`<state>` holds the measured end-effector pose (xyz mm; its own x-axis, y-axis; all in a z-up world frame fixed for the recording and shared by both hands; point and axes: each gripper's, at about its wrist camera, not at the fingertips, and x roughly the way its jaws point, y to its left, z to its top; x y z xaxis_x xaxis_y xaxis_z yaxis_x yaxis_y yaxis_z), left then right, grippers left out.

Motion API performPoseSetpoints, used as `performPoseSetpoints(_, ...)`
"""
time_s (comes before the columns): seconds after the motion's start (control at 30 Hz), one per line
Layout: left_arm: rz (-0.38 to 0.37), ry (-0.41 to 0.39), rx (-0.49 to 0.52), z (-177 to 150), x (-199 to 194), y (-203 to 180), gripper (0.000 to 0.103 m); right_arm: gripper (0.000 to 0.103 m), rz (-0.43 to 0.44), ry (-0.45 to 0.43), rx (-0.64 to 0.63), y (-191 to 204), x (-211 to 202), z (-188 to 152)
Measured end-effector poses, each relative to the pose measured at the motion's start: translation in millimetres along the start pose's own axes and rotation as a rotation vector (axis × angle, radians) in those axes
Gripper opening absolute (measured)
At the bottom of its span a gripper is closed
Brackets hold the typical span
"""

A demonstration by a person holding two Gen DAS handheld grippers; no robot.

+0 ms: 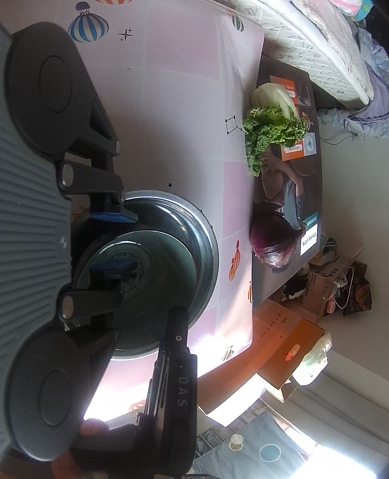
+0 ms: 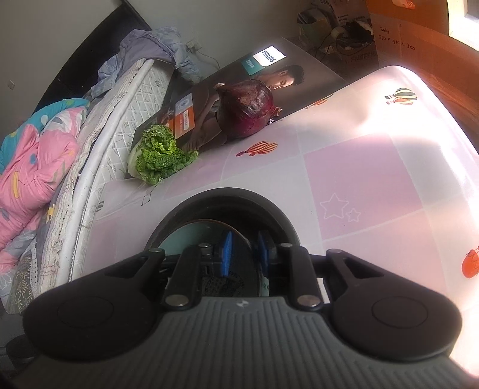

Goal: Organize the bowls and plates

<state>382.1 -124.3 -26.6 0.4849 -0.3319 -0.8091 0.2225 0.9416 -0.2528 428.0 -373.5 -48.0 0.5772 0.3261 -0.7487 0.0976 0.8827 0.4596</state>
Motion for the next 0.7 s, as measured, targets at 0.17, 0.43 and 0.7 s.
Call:
performPoseSetpoints(0.17,0.009,-0.036,0.018,-5,-28,-5,0.05,0.032,0.023,-0.052,0.042,-1,-28,-2)
performPoseSetpoints(0.43,-0.011,-0.127,0.13,-62,-129,-4,0.068,0.044,0.14,-0.165,0.024,4,-144,-71)
performPoseSetpoints(0.7,0.055,-0.197,0.187,-173,-231,25,0.087,0.051,0.163,-0.246,-0.046,8,-228,-226)
